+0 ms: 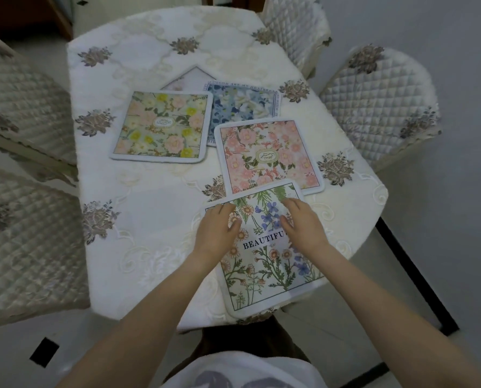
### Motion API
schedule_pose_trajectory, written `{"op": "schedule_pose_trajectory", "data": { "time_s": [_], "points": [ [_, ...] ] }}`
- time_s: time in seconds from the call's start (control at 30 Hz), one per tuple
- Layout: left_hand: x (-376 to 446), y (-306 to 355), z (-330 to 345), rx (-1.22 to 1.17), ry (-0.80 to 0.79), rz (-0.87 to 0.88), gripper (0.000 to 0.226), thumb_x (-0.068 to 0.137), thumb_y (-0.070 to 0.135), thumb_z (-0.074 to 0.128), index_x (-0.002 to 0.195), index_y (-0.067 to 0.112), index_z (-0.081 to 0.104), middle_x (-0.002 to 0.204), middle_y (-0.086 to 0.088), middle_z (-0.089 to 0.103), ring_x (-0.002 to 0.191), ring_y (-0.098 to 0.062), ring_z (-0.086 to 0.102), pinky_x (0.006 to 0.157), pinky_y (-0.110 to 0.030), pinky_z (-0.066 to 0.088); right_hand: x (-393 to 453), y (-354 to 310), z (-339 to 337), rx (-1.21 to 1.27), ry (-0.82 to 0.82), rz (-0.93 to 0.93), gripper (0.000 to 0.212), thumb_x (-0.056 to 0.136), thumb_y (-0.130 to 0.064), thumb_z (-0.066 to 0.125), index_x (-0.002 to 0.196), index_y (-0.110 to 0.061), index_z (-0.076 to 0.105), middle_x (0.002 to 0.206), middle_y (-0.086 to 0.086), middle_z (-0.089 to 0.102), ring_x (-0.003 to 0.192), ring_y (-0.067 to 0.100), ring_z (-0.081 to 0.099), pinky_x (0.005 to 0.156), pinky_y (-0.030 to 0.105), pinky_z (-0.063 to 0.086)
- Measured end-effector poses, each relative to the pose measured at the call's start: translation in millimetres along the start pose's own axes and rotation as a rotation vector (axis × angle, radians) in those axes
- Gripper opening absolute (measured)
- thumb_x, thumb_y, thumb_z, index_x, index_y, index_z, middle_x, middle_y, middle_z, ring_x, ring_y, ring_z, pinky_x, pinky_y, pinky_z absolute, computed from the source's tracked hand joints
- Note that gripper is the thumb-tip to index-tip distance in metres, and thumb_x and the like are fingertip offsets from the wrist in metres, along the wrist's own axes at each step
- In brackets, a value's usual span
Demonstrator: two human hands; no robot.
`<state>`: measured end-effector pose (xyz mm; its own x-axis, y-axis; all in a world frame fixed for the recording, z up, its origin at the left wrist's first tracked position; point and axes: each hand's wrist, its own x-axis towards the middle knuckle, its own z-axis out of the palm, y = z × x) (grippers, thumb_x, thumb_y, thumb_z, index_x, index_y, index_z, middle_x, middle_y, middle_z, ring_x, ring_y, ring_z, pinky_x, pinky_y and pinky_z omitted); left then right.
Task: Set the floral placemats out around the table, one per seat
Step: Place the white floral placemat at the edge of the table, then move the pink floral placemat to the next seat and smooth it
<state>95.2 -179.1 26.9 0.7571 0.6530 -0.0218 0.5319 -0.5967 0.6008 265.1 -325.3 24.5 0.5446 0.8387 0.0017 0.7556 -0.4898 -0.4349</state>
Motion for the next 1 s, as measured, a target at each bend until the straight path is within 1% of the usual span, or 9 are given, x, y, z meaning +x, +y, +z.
{"op": "schedule_pose_trajectory", "data": {
  "time_s": [0.13,0.3,0.53,0.67,0.77,0.83,0.9,0.97,1.0],
  "points": [
    [27.6,5.6,-10.6,-0.026,0.004,0.067,0.034,0.095,0.027,0.050,0.125,0.011,0.053,0.115,-0.008,0.059,0.109,-0.024,0.051,0.086,-0.034,0.043,12.9,-1.4,-12.3,0.054,0.089,0.079,0.038,0.095,-0.018,0.050,0.131,-0.007,0.048,0.130,0.012,0.054,0.118,0.028,0.049,0.096,0.039,0.043],
    [71.2,10.7,-4.4,-0.079,0.005,-0.019,0.034,0.095,0.027,0.048,0.126,0.013,0.053,0.116,-0.008,0.058,0.106,-0.024,0.053,0.087,-0.035,0.043,45.4,20.9,-24.5,0.082,0.086,0.133,0.039,0.097,-0.022,0.046,0.133,-0.008,0.046,0.135,0.011,0.050,0.124,0.028,0.044,0.101,0.042,0.042],
    [136.6,3.3,28.1,-0.138,-0.016,-0.348,0.048,0.092,0.032,0.052,0.135,0.014,0.042,0.127,-0.013,0.050,0.116,-0.029,0.048,0.093,-0.039,0.041,121.8,76.0,-30.9,0.085,-0.013,0.193,0.045,0.097,-0.026,0.044,0.139,-0.011,0.039,0.140,0.012,0.045,0.127,0.030,0.042,0.103,0.045,0.039],
    [166.9,-9.2,44.5,-0.063,0.024,-0.557,0.056,0.087,0.029,0.058,0.134,0.004,0.039,0.126,-0.022,0.047,0.116,-0.038,0.046,0.094,-0.045,0.041,161.1,102.4,-24.1,0.054,-0.117,0.255,0.050,0.096,-0.025,0.043,0.143,-0.012,0.032,0.133,0.020,0.047,0.120,0.036,0.044,0.098,0.048,0.041],
    [180.1,-11.1,51.7,-0.053,0.082,-0.669,0.049,0.083,0.026,0.062,0.121,-0.001,0.045,0.117,-0.025,0.047,0.108,-0.041,0.047,0.086,-0.045,0.043,177.6,114.1,-17.9,-0.009,-0.187,0.286,0.054,0.094,-0.026,0.044,0.144,-0.014,0.026,0.121,0.026,0.050,0.109,0.041,0.047,0.092,0.050,0.043],
    [186.4,-10.6,52.3,-0.069,0.084,-0.771,0.043,0.082,0.025,0.063,0.112,-0.002,0.049,0.114,-0.024,0.048,0.103,-0.040,0.050,0.081,-0.044,0.046,182.0,118.2,-14.3,-0.041,-0.190,0.275,0.057,0.092,-0.023,0.047,0.143,-0.012,0.026,0.120,0.028,0.049,0.107,0.042,0.047,0.093,0.050,0.041],
    [189.9,-9.2,49.1,-0.106,0.075,-0.810,0.031,0.081,0.022,0.061,0.102,0.000,0.054,0.106,-0.021,0.055,0.093,-0.037,0.056,0.073,-0.040,0.051,185.6,122.3,-13.6,0.026,-0.157,0.327,0.058,0.090,-0.018,0.051,0.142,-0.008,0.026,0.124,0.028,0.045,0.109,0.043,0.046,0.094,0.049,0.040],
    [191.0,-8.9,47.4,-0.245,0.115,-0.784,0.008,0.081,0.013,0.058,0.082,0.010,0.051,0.083,-0.011,0.058,0.071,-0.028,0.054,0.052,-0.028,0.046,192.2,129.1,-15.9,0.150,-0.136,0.448,0.053,0.088,-0.013,0.055,0.136,-0.001,0.035,0.124,0.027,0.046,0.108,0.041,0.049,0.089,0.044,0.044],
    [190.4,-9.4,49.0,-0.313,0.141,-0.755,0.017,0.082,0.008,0.057,0.074,0.016,0.044,0.071,-0.005,0.053,0.060,-0.023,0.049,0.043,-0.023,0.040,195.6,132.3,-17.6,0.224,-0.138,0.498,0.046,0.087,-0.011,0.056,0.129,0.002,0.043,0.121,0.026,0.050,0.104,0.038,0.054,0.084,0.040,0.046]
  ]
}}
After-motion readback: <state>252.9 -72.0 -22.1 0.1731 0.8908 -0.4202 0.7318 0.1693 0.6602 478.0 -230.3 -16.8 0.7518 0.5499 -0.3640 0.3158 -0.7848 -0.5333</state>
